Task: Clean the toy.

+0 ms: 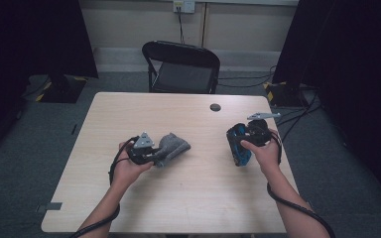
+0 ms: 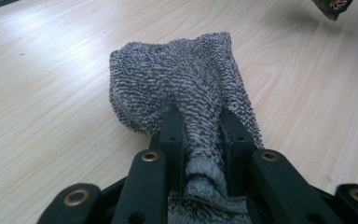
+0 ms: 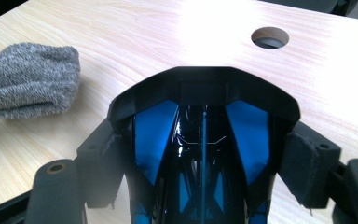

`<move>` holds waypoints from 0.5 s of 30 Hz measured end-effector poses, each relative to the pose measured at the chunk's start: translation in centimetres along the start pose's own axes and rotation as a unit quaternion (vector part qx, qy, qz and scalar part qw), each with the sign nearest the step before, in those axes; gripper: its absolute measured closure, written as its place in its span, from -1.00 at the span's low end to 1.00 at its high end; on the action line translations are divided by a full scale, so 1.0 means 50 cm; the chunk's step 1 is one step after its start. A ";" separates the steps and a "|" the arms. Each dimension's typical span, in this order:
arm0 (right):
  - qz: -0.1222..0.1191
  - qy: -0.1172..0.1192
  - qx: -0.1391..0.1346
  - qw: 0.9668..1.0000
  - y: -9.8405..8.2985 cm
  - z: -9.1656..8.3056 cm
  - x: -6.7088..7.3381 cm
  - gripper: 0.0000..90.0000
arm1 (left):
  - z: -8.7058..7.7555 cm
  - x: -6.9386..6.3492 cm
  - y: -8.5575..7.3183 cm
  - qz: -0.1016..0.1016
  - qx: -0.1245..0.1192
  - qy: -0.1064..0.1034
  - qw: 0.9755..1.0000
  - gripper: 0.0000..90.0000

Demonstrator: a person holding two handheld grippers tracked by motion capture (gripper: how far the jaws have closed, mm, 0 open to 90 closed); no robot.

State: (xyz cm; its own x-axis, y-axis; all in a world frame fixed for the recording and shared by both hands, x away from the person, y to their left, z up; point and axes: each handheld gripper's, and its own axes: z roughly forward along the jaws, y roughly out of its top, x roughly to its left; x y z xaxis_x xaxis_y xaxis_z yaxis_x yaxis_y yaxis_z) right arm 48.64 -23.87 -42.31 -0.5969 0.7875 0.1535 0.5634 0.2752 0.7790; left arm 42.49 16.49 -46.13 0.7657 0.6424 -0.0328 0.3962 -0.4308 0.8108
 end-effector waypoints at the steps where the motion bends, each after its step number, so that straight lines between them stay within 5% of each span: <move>1: 0.000 -0.003 -0.001 1.000 -0.001 0.000 -0.002 -0.44 | -0.002 0.001 0.000 0.001 0.000 0.003 1.000 0.66; 15: 0.006 -0.016 0.016 1.000 -0.012 -0.003 -0.021 -0.44 | -0.022 0.023 -0.017 -0.009 -0.003 0.018 1.000 0.65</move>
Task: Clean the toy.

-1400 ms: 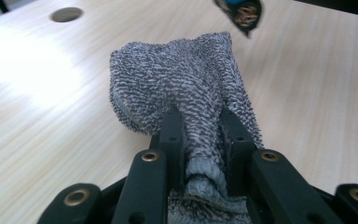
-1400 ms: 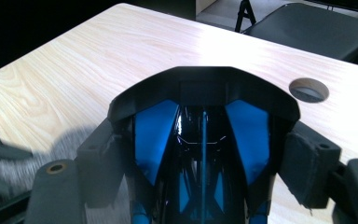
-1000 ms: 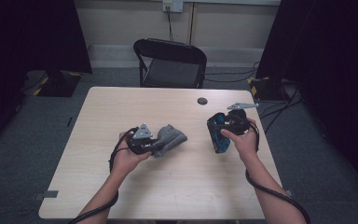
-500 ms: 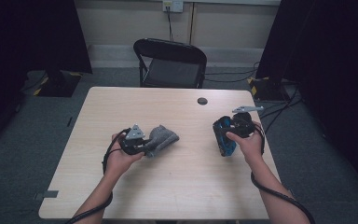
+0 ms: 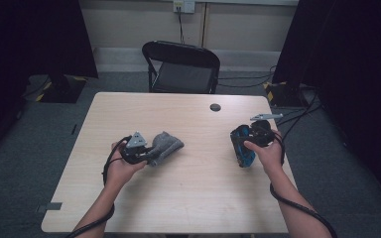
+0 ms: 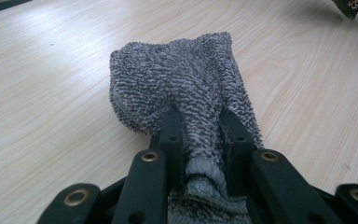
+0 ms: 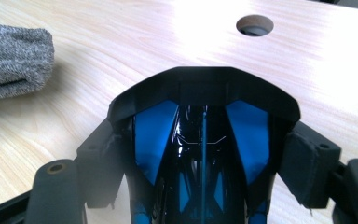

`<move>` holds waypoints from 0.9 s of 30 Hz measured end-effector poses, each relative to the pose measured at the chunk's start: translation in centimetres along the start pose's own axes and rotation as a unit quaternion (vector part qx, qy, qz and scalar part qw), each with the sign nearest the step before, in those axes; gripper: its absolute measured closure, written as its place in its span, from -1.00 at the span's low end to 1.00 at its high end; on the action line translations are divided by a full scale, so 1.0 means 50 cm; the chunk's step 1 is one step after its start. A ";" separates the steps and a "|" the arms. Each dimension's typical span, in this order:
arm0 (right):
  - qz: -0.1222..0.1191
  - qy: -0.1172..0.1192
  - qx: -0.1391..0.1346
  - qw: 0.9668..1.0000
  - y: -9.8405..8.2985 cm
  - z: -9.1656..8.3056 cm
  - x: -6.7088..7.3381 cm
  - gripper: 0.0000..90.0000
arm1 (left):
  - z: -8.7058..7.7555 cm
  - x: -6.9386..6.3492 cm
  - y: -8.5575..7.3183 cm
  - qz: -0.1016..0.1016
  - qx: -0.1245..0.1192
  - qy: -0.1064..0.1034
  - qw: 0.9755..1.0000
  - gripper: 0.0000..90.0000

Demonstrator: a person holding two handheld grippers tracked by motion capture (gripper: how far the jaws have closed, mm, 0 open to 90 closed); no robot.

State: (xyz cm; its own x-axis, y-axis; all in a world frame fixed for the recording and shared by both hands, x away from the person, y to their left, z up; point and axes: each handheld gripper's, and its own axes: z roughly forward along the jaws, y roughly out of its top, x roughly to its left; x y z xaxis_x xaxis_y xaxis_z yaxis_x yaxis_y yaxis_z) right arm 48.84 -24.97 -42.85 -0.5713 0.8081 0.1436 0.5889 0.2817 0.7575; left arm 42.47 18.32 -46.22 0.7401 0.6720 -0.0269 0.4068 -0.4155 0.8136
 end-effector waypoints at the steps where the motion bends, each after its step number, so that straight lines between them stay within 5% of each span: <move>1: -0.001 -0.002 0.000 1.000 -0.001 0.000 -0.001 -0.44 | -0.002 0.004 -0.003 -0.001 0.000 0.004 1.000 0.65; 27: -0.003 -0.014 0.020 1.000 -0.011 0.055 -0.017 -0.44 | 0.005 0.032 -0.043 -0.030 0.000 0.007 1.000 0.63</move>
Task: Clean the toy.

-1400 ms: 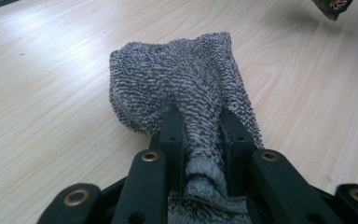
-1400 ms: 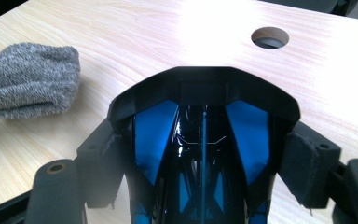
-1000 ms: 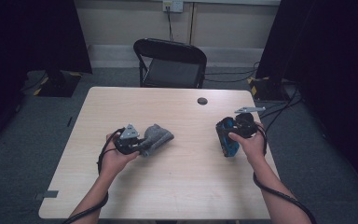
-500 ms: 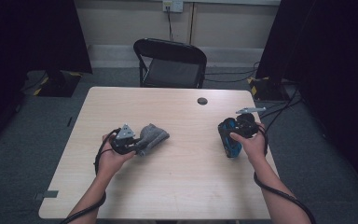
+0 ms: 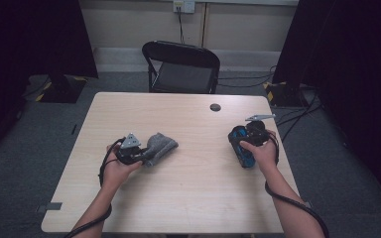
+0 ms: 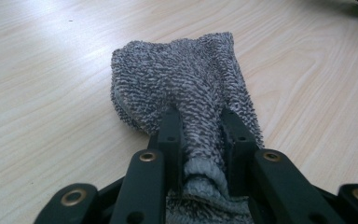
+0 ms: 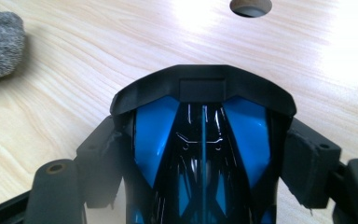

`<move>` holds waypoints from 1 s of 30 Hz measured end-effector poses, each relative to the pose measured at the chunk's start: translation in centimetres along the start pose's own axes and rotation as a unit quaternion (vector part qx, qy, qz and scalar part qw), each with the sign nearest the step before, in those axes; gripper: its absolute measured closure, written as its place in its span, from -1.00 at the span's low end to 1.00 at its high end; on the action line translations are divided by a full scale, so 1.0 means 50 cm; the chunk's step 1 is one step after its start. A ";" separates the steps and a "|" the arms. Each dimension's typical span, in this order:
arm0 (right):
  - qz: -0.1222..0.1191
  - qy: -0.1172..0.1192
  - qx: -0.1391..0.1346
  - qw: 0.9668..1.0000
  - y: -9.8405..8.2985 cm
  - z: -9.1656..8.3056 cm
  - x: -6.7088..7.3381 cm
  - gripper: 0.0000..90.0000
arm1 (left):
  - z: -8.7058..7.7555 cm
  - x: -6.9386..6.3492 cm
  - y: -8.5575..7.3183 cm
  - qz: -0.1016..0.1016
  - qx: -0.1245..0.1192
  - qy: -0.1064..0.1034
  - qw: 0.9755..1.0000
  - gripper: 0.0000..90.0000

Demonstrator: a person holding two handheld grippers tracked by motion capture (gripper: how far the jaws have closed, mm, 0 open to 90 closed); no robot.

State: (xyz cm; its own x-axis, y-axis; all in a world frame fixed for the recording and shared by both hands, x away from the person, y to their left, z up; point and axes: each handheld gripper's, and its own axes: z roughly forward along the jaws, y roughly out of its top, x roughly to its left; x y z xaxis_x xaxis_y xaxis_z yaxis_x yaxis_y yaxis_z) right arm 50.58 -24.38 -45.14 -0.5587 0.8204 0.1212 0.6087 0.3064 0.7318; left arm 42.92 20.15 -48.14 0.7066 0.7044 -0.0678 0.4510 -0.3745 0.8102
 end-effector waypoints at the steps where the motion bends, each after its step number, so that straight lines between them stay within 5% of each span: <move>1: -0.001 -0.001 0.002 1.000 -0.001 0.003 0.000 -0.44 | 0.001 0.000 -0.001 -0.002 -0.001 0.000 1.000 0.63; 30: -0.011 -0.018 0.047 0.999 -0.037 0.068 -0.007 -0.44 | 0.018 0.009 -0.005 -0.007 0.012 -0.004 1.000 0.58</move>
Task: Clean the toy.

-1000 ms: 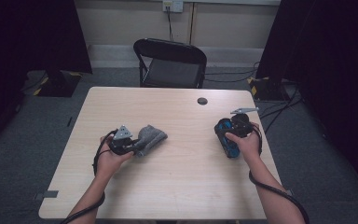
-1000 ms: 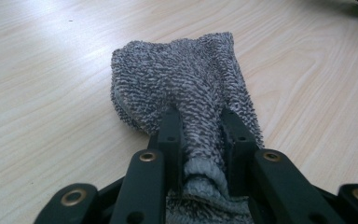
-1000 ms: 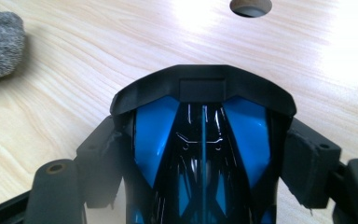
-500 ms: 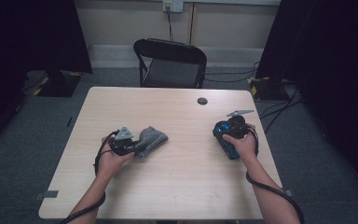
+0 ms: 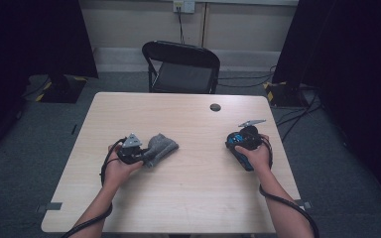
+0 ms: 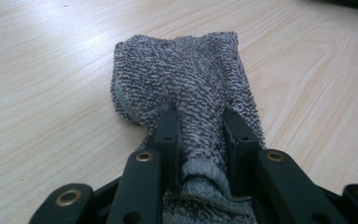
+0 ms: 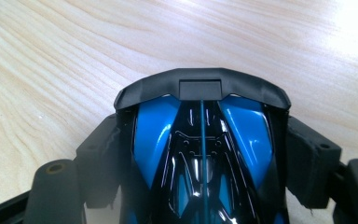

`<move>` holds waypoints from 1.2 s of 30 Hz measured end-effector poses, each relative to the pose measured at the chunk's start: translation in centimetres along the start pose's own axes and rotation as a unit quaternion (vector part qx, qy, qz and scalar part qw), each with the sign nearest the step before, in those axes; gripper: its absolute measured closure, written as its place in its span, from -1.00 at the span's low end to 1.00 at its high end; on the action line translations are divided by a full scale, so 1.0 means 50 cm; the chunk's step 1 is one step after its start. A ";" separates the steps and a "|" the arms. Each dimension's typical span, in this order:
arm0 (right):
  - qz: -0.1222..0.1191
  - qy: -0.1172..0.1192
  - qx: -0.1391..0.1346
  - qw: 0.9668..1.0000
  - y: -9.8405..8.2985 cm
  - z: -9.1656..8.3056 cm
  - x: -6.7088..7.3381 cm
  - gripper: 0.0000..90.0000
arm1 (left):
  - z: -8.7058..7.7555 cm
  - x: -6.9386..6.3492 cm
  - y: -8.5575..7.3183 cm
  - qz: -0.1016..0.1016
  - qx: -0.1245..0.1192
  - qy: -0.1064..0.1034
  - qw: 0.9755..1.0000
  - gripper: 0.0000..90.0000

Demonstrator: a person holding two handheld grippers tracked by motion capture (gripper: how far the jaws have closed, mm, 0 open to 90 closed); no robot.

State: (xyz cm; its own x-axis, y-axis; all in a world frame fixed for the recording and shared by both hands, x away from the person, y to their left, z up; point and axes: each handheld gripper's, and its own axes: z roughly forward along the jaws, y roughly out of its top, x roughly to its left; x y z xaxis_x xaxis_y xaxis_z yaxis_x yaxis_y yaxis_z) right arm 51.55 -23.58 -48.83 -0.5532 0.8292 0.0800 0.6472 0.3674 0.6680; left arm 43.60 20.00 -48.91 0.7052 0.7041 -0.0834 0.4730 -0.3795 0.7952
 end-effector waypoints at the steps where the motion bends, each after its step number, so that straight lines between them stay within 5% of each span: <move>1: 0.000 0.001 0.001 1.000 -0.001 0.001 0.000 -0.44 | 0.001 0.000 0.000 0.001 0.000 -0.001 1.000 0.57; 36: -0.023 -0.007 0.021 0.999 -0.006 0.014 0.002 -0.56 | 0.008 0.001 -0.009 0.002 -0.005 -0.002 1.000 0.33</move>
State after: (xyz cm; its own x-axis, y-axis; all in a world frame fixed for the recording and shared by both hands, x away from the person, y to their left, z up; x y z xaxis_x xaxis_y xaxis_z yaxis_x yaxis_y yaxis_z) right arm 51.68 -23.33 -49.54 -0.5757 0.8167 0.0387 0.6425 0.4226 0.6392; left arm 43.64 19.95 -49.50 0.7090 0.7005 -0.0819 0.4644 -0.3763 0.8017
